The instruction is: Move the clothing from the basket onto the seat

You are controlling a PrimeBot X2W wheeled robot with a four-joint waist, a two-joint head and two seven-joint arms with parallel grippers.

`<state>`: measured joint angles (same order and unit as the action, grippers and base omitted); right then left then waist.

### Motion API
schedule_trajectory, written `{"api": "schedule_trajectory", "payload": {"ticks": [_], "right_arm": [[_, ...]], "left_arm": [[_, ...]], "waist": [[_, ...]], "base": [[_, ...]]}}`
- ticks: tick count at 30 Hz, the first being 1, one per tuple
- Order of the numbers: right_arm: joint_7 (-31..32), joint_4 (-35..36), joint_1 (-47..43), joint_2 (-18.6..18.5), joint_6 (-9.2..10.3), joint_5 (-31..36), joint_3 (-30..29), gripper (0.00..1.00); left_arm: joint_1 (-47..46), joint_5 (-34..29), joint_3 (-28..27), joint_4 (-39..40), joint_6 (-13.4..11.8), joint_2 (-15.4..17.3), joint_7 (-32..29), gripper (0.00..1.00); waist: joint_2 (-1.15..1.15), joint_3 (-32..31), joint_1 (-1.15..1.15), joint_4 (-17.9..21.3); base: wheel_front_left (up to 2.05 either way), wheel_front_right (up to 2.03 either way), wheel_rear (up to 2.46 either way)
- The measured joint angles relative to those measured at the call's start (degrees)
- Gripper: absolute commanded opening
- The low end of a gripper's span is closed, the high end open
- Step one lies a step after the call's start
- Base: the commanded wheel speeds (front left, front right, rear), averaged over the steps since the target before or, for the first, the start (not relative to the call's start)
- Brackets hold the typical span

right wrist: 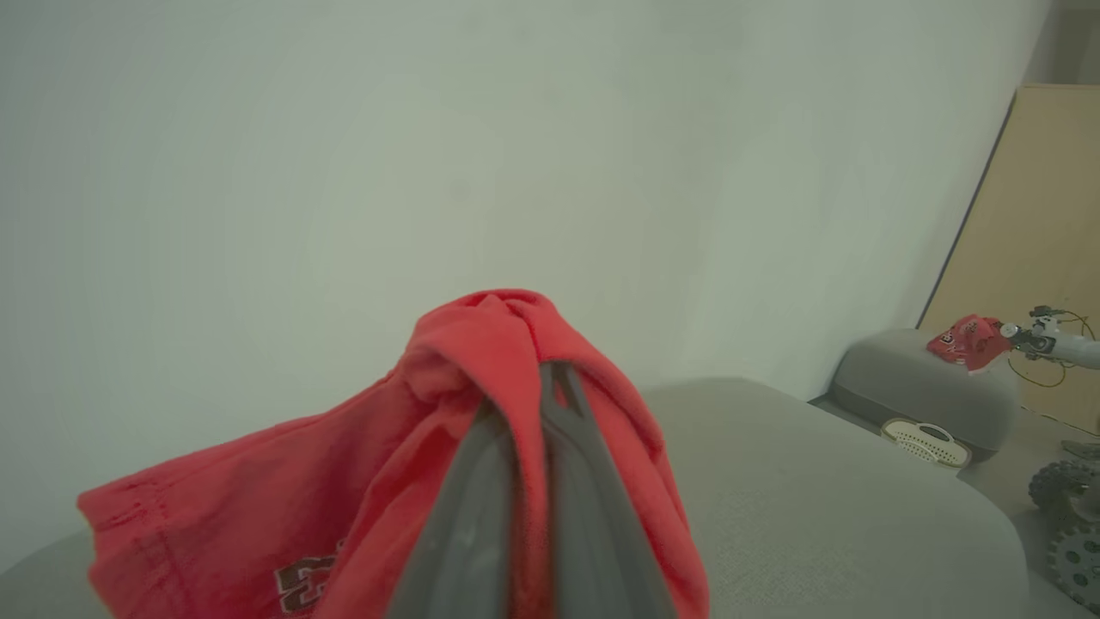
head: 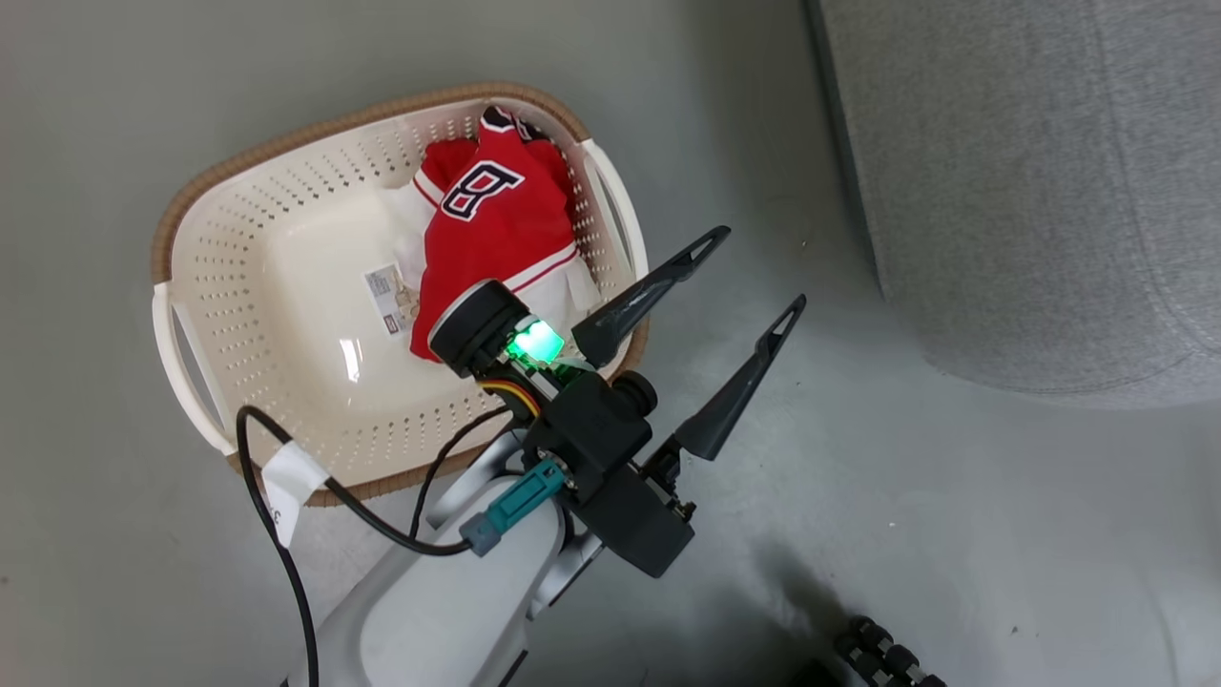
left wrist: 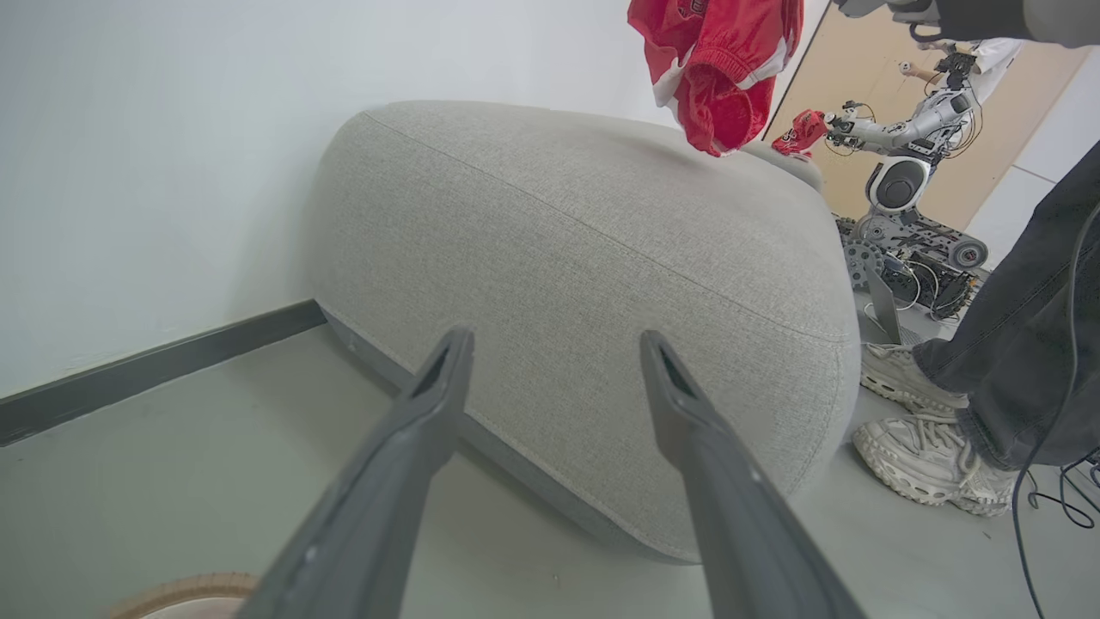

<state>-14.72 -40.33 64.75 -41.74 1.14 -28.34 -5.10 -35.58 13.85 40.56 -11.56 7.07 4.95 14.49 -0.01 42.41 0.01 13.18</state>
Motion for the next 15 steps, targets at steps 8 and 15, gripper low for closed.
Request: {"api": "schedule_trajectory", "payload": {"ticks": [8, 15], "right_arm": [[0.0, -4.04, 0.46, 0.01, -0.2, -0.87, -1.09, 0.0], [0.4, -8.13, 1.68, 6.31, -4.03, -2.85, 2.13, 0.0]], "left_arm": [[-0.84, 0.0, 0.05, -0.22, 0.01, 0.4, 0.0, 1.0], [-1.92, 0.0, -0.07, -1.35, 0.01, 0.32, 0.01, 1.0]], "waist": [[0.01, 3.04, 0.0, -0.76], [0.01, 4.06, 0.0, -1.67]], "base": [[0.0, 0.0, 0.0], [0.0, 0.0, 0.0]]}}
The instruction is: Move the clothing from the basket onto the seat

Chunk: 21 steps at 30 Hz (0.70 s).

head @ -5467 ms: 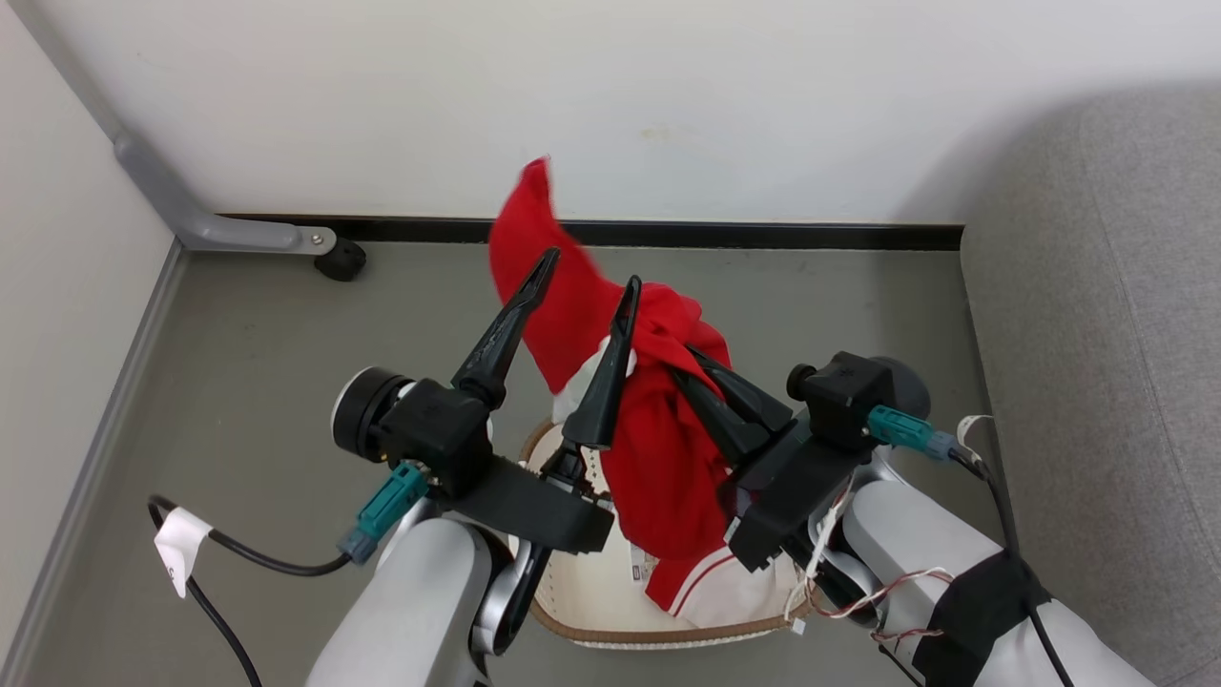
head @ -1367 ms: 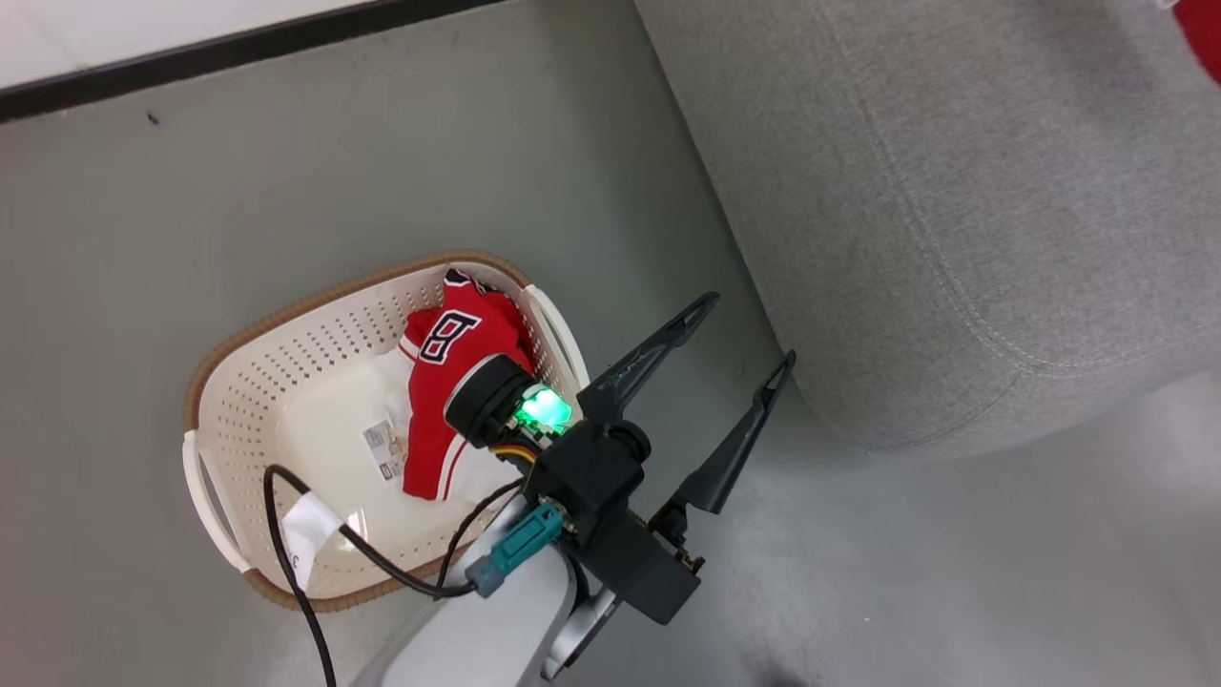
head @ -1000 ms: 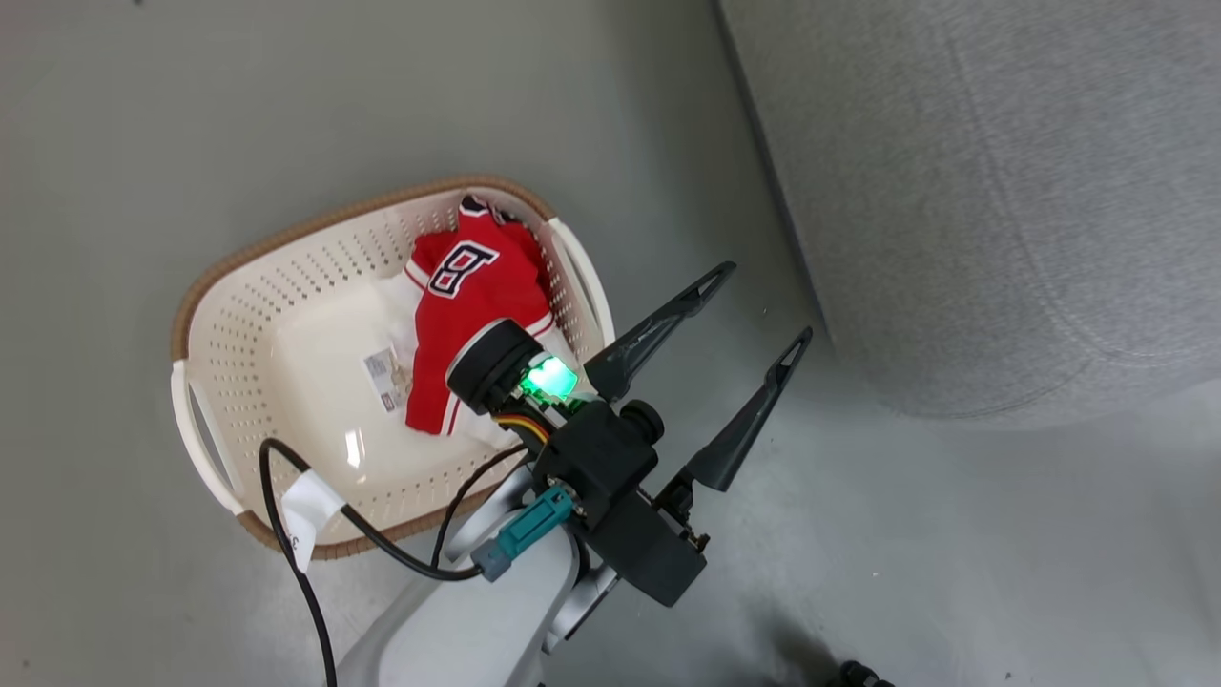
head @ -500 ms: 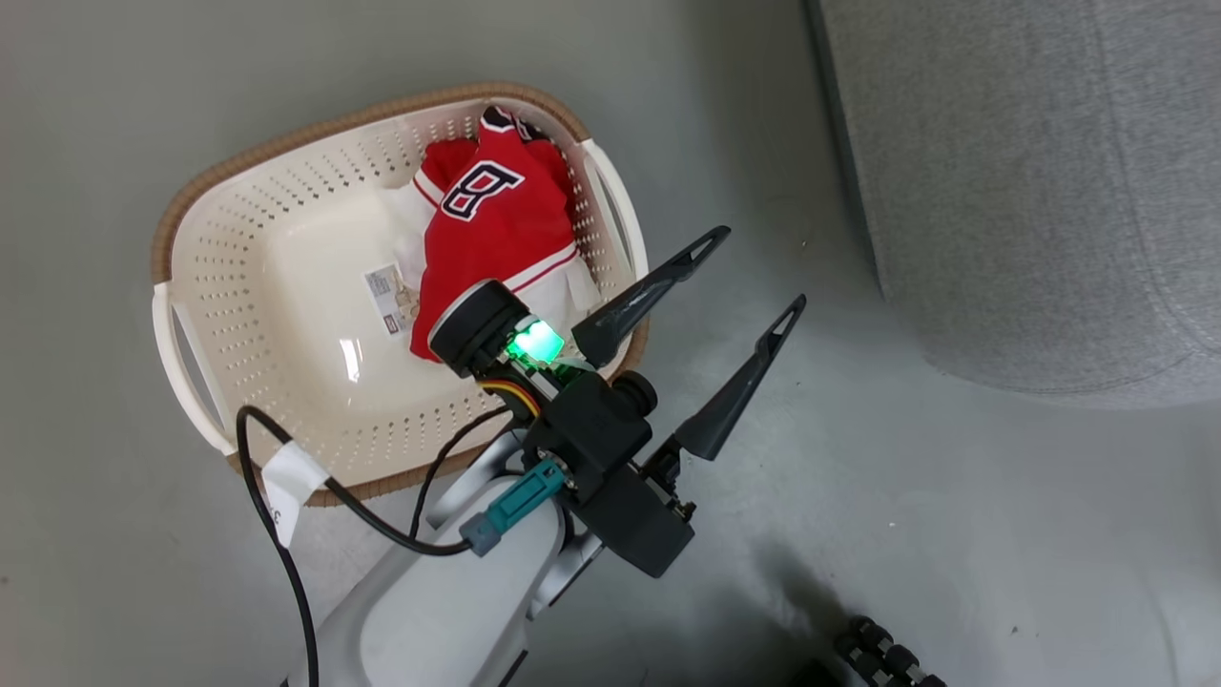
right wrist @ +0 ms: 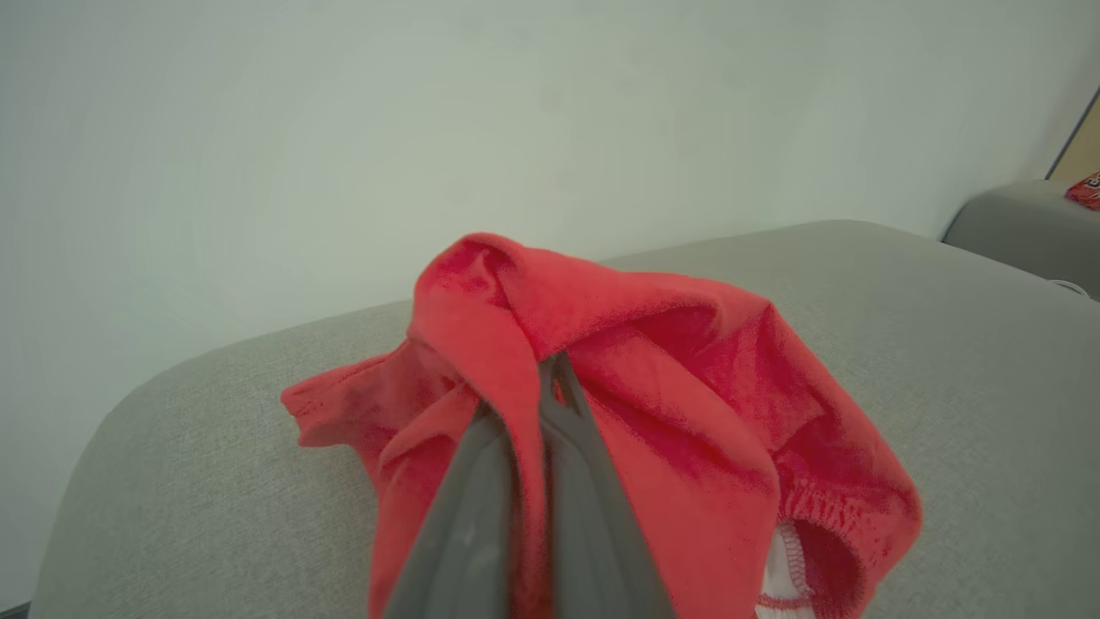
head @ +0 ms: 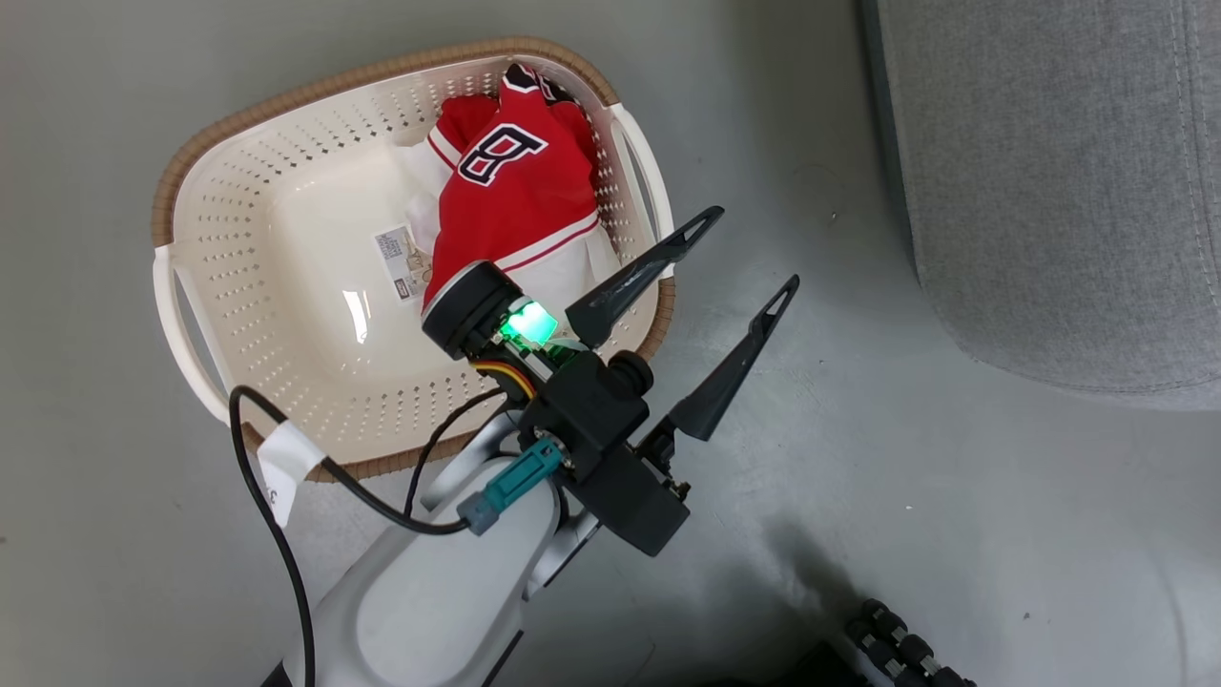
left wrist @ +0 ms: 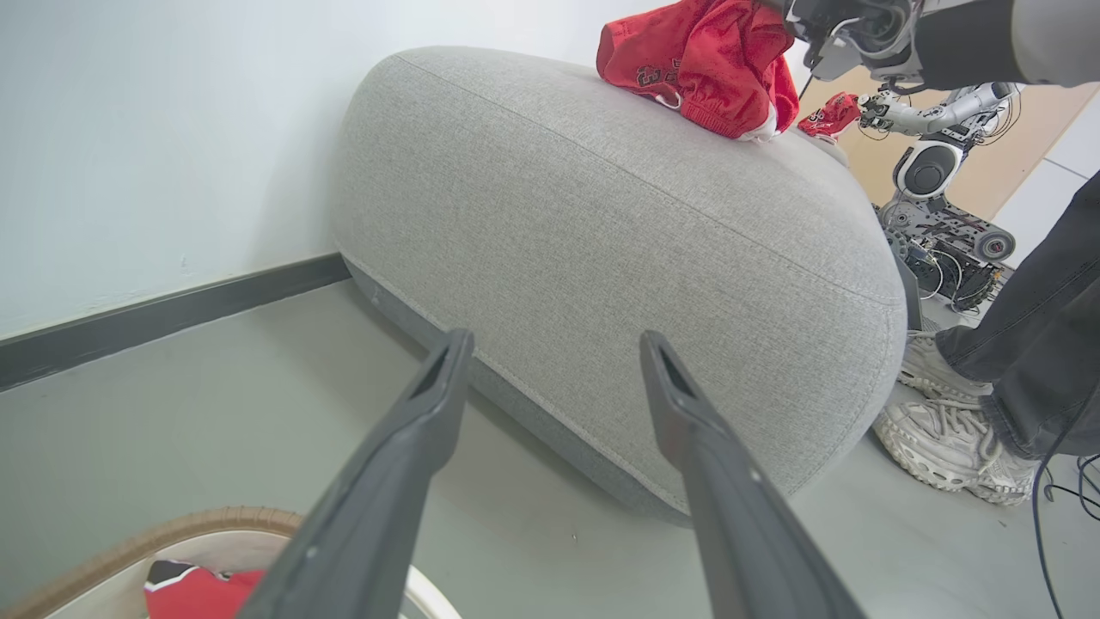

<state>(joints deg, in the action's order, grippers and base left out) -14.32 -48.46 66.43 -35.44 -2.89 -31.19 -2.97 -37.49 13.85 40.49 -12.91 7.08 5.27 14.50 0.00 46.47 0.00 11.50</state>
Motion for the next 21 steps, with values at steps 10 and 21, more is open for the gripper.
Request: {"api": "schedule_trajectory", "payload": {"ticks": [10, 21], "right_arm": [[0.05, -2.8, -0.91, 2.78, -2.24, 0.05, 2.68, 1.0], [-0.37, 0.07, -7.45, 4.54, -2.94, 3.01, 3.93, 1.0]], "left_arm": [[-0.74, 0.67, -1.12, -1.66, 0.01, -0.44, 0.0, 1.0], [0.55, 2.81, -2.57, -3.53, 0.05, -1.25, 0.0, 1.0]], "waist": [[0.0, -1.6, -0.01, -0.78], [0.0, -6.42, -0.01, -1.32]], "base": [[0.0, 0.0, 0.0], [0.0, 0.0, 0.0]]}}
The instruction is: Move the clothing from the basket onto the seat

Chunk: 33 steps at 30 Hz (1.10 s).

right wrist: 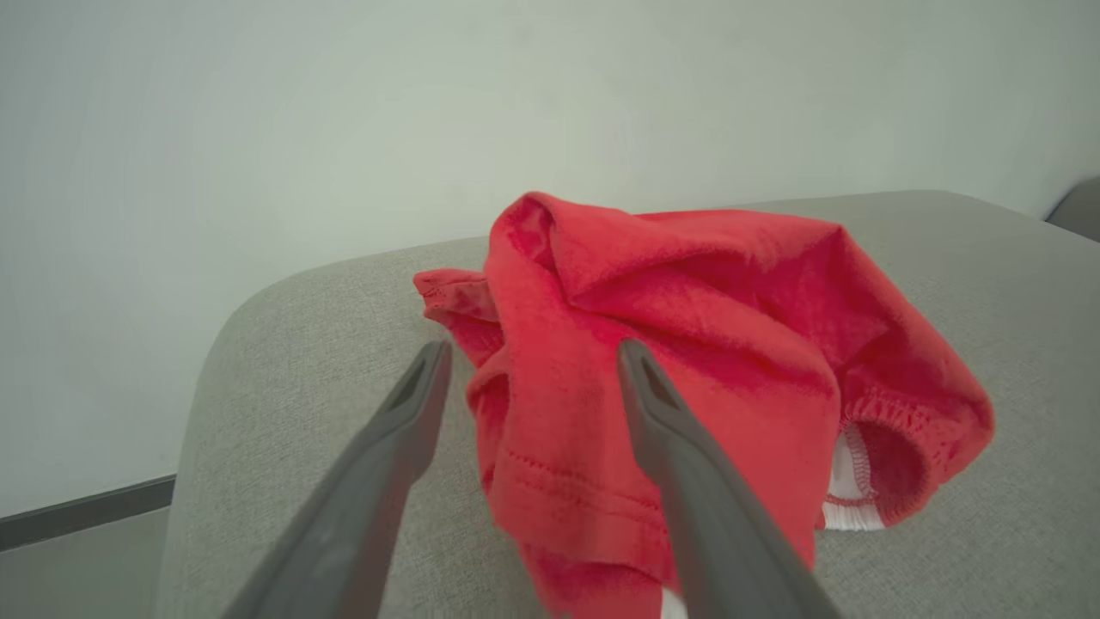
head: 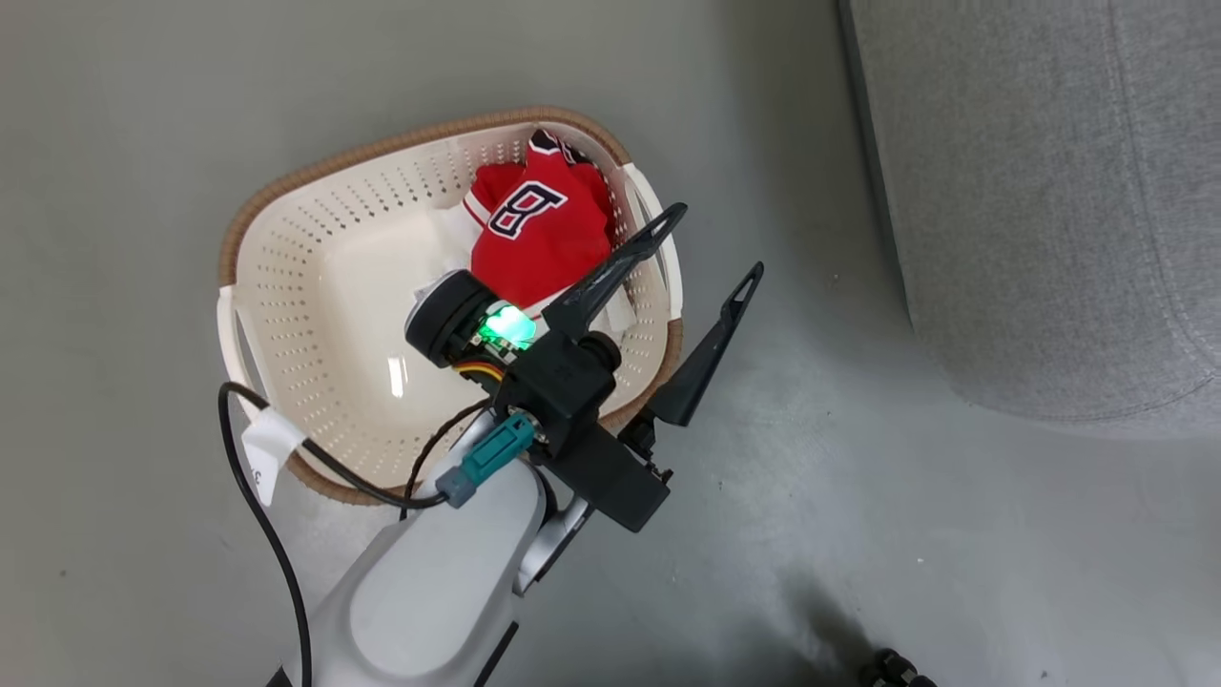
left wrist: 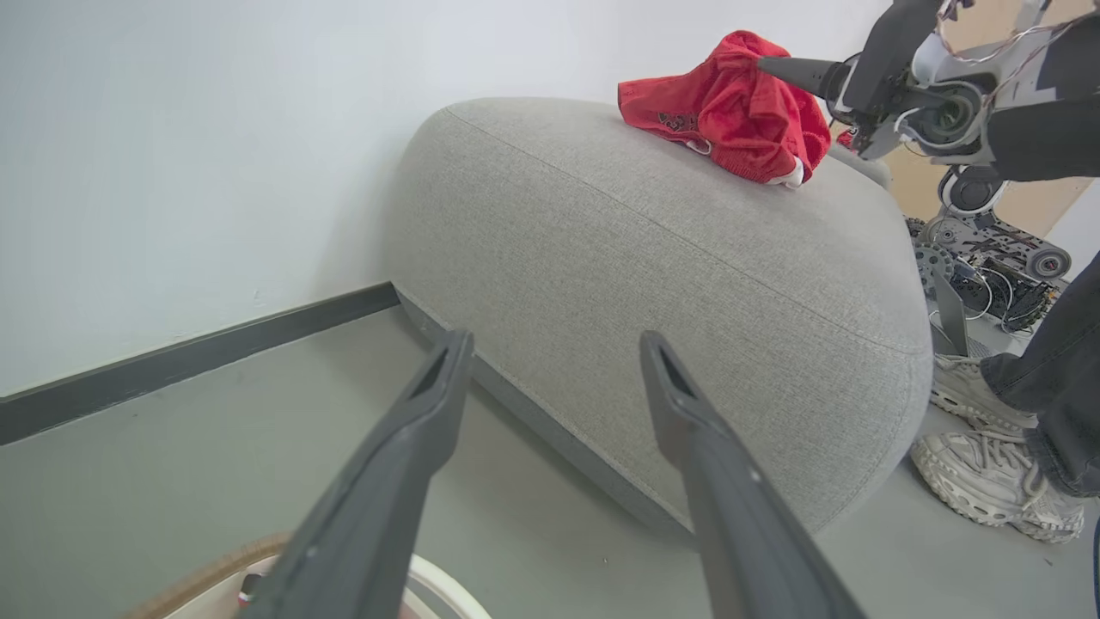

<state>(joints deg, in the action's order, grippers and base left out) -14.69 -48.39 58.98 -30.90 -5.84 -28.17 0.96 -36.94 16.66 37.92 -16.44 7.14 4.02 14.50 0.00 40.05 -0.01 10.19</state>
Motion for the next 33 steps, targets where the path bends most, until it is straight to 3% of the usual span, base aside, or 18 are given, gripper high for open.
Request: {"api": "schedule_trajectory", "payload": {"ticks": [15, 33], "right_arm": [[-0.01, 8.23, -8.43, 4.46, -0.75, 2.48, 2.77, 1.0], [-0.01, 13.52, -21.51, 12.78, -1.22, 1.9, 8.15, 1.0]], "left_arm": [[3.8, 2.47, -3.09, -4.21, -0.09, -0.77, 0.0, 1.0], [10.54, 5.06, -7.54, -7.53, -2.11, -1.32, -0.01, 1.0]], "waist": [[0.0, -10.13, 0.0, -1.68], [0.01, -22.98, 0.0, -7.51]], "base": [[0.0, 0.0, 0.0], [0.0, 0.0, 0.0]]}}
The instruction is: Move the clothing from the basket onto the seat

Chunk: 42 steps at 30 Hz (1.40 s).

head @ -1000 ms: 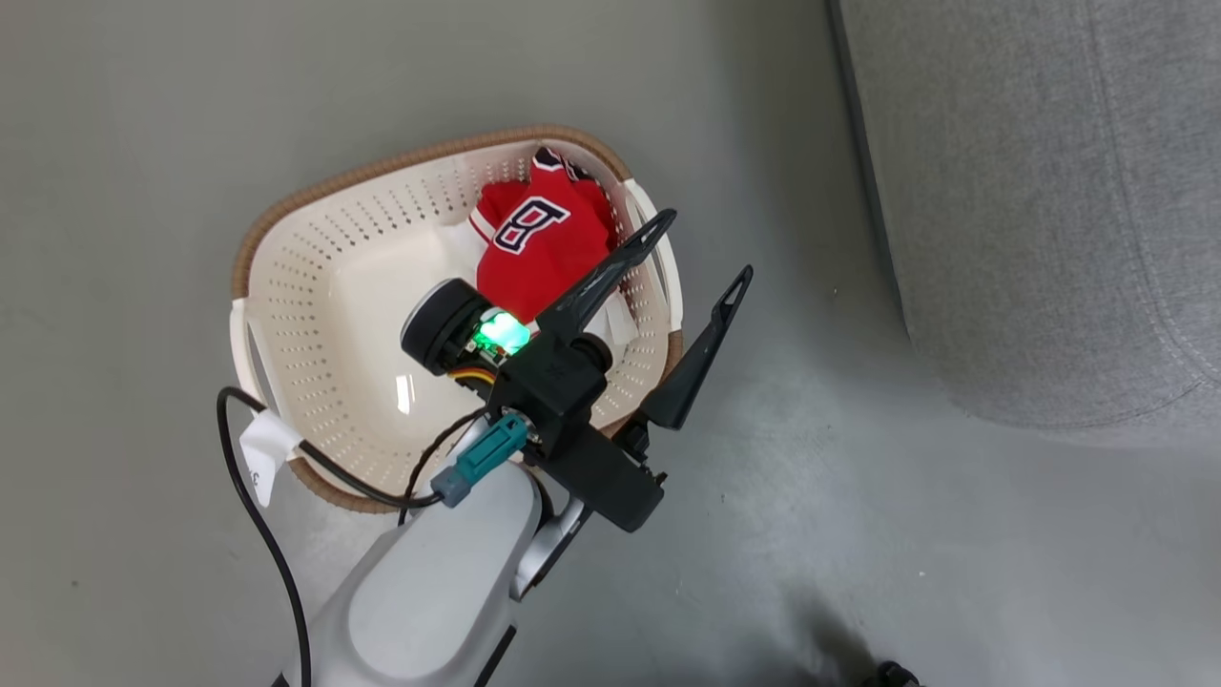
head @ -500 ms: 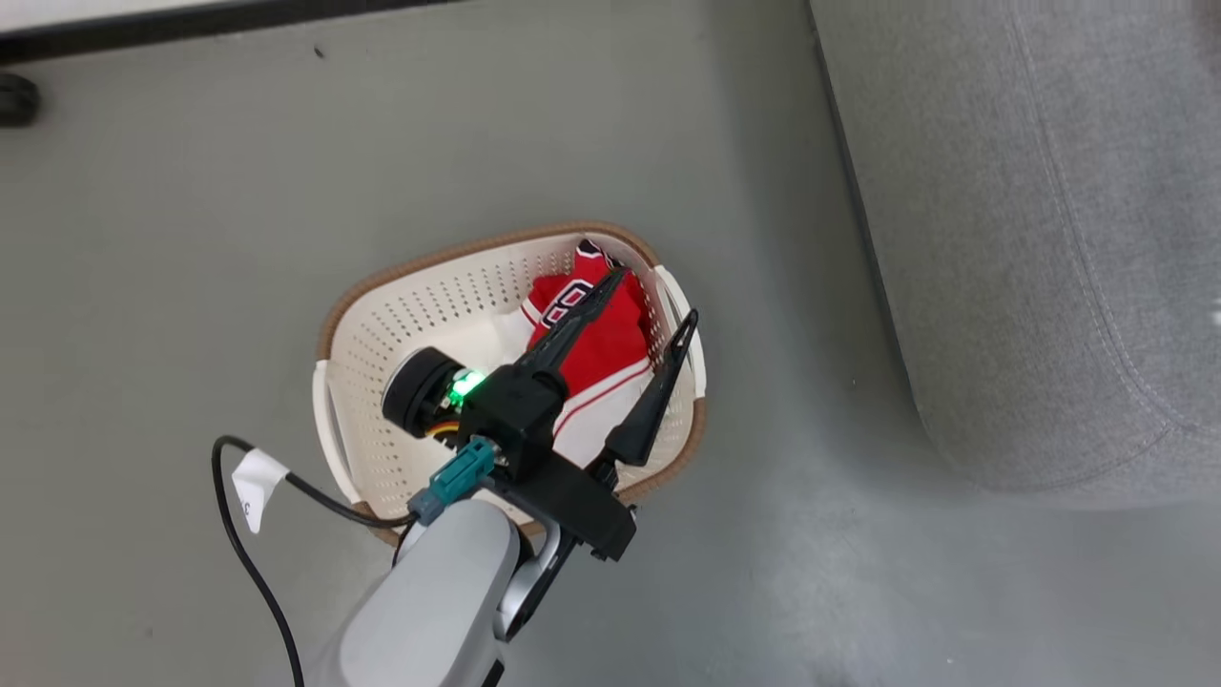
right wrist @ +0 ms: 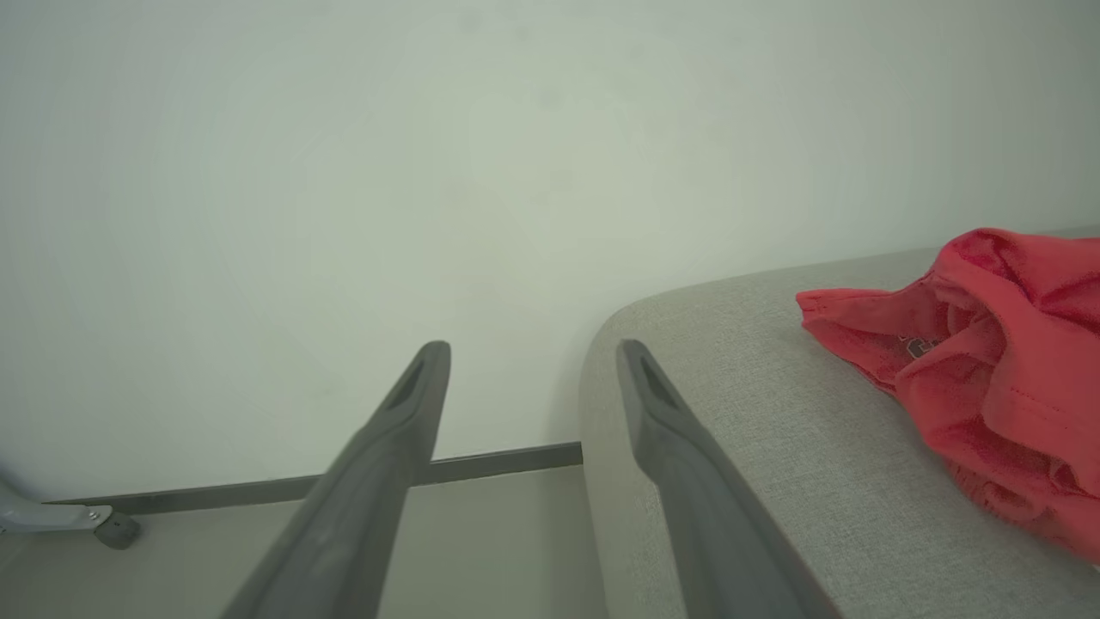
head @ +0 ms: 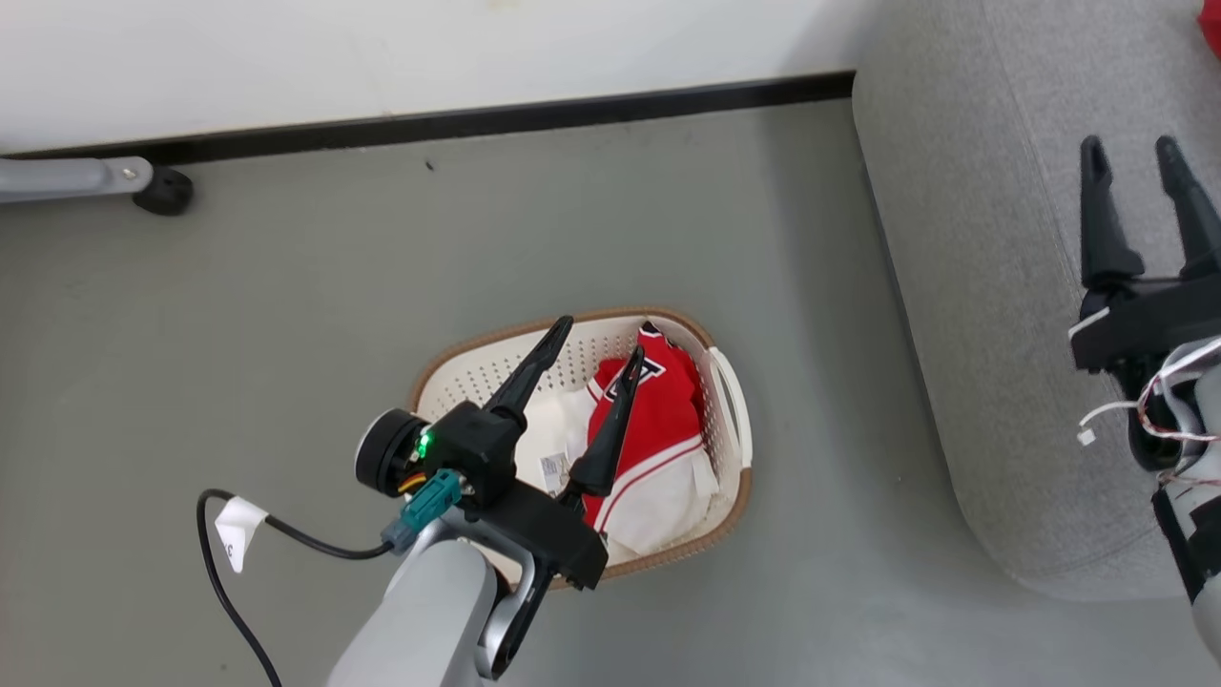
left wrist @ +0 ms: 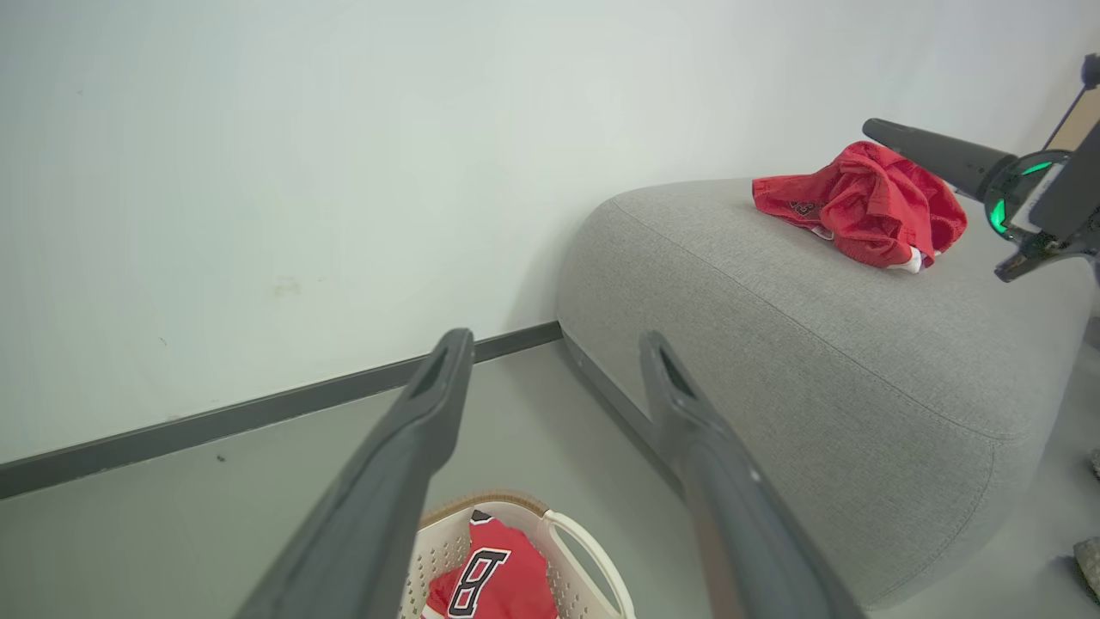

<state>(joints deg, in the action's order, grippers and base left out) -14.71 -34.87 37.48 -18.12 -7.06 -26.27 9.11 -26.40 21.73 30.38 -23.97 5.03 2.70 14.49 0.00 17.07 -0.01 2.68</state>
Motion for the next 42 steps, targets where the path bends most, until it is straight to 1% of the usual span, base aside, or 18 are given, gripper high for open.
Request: {"api": "schedule_trajectory", "payload": {"ticks": [5, 11, 19, 24, 29, 39, 42], "right_arm": [[0.0, 0.99, -3.36, 0.71, 0.0, -0.29, 2.21, 1.0], [0.01, 2.76, -7.05, 2.09, -0.01, -0.74, 4.5, 1.0], [0.01, 4.39, -11.87, 3.77, -0.01, -0.94, 5.69, 1.0], [0.01, 6.14, -14.66, 4.81, -0.01, -0.92, 5.93, 1.0], [0.01, 7.69, -17.08, 6.01, -0.01, -0.93, 5.83, 1.0], [0.01, 8.91, -20.19, 6.57, 0.01, -0.16, 5.81, 1.0], [0.01, 9.39, -20.94, 6.6, 0.08, 0.7, 5.98, 1.0]], "left_arm": [[1.9, 0.41, -1.41, -0.62, -0.75, -0.04, 0.0, 1.0], [4.04, 0.99, -4.58, -1.18, -2.6, -0.1, 0.0, 1.0], [7.36, 1.63, -7.77, -1.86, -4.37, -0.03, 0.0, 1.0], [9.69, 1.62, -10.31, -2.14, -6.08, 0.53, 0.0, 1.0], [12.18, 1.35, -13.04, -2.1, -8.62, 1.31, 0.0, 1.0], [15.8, 1.21, -17.91, -2.14, -10.14, 1.79, 0.0, 1.0], [16.26, -0.03, -19.09, -1.77, -10.58, 1.77, 0.0, 1.0]], "waist": [[0.0, -3.0, 0.0, -1.44], [0.01, -6.2, 0.01, -2.99], [0.01, -9.53, 0.0, -4.37], [0.01, -11.49, 0.0, -5.08], [0.01, -12.72, 0.01, -5.46], [0.0, -13.97, 0.01, -5.22], [0.0, -14.14, 0.01, -5.19]], "base": [[0.0, 0.0, 0.0], [0.0, 0.0, 0.0], [0.0, 0.0, 0.0], [0.0, 0.0, 0.0], [0.0, 0.0, 0.0], [0.0, 0.0, 0.0], [0.0, 0.0, 0.0]]}}
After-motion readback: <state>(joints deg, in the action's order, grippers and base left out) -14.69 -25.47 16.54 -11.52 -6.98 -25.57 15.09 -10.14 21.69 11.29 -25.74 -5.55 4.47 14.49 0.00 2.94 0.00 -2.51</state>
